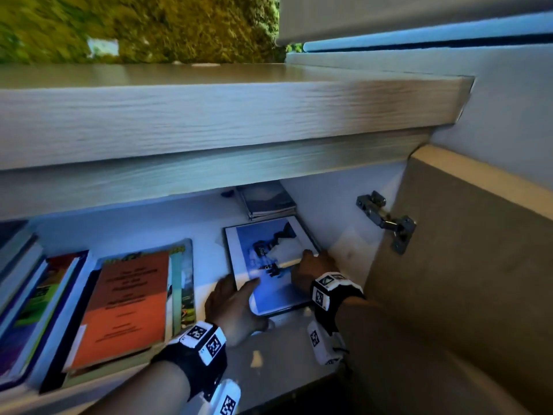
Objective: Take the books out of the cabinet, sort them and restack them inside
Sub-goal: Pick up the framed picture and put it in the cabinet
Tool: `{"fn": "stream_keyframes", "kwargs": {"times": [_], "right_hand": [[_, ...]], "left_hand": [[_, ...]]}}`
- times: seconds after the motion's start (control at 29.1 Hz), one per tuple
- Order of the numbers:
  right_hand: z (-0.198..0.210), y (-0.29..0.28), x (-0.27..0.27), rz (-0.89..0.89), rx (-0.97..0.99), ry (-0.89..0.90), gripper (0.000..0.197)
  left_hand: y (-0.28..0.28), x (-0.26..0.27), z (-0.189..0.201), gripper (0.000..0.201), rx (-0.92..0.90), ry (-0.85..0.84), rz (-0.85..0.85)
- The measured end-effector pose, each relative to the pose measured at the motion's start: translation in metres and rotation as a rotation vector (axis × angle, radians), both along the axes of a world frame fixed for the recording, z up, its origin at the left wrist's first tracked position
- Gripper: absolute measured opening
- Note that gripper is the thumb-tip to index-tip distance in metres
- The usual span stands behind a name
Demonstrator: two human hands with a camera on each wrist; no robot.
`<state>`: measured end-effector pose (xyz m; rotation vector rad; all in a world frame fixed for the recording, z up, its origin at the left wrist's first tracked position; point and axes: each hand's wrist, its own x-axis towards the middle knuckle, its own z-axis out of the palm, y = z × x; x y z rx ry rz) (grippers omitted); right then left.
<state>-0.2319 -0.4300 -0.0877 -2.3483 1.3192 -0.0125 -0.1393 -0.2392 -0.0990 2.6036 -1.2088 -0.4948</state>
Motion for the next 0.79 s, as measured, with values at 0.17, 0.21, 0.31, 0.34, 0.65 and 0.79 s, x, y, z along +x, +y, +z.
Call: {"fn": "stream_keyframes", "kwargs": {"times": [0.17,0.21,0.31,0.34,0.65,0.79], "right_hand": [[-0.010,0.009,0.001,0.144,-0.153,0.075,0.055],[-0.011,0.008,0.000,0.169,-0.144,0.080,0.058],[-0.014,0.004,-0.005,0.216,-0.118,0.085,0.063],[-0.015,0.003,-0.006,0.227,-0.122,0.082,0.061],[-0.014,0.007,-0.007,0.208,-0.130,0.086,0.059],[0.002,0.028,-0.011,0.235,-0.150,-0.034,0.050]], "left_hand": [[-0.002,-0.004,0.001,0.103,0.014,0.018,-0.009],[-0.003,-0.005,0.000,0.102,0.005,0.029,0.001],[-0.007,-0.008,-0.005,0.098,-0.035,0.036,0.022],[-0.008,-0.008,-0.006,0.098,-0.041,0.038,0.029],[-0.002,-0.008,0.003,0.095,-0.046,0.075,0.003],[0.028,0.001,0.031,0.076,-0.212,0.239,0.030]]}}
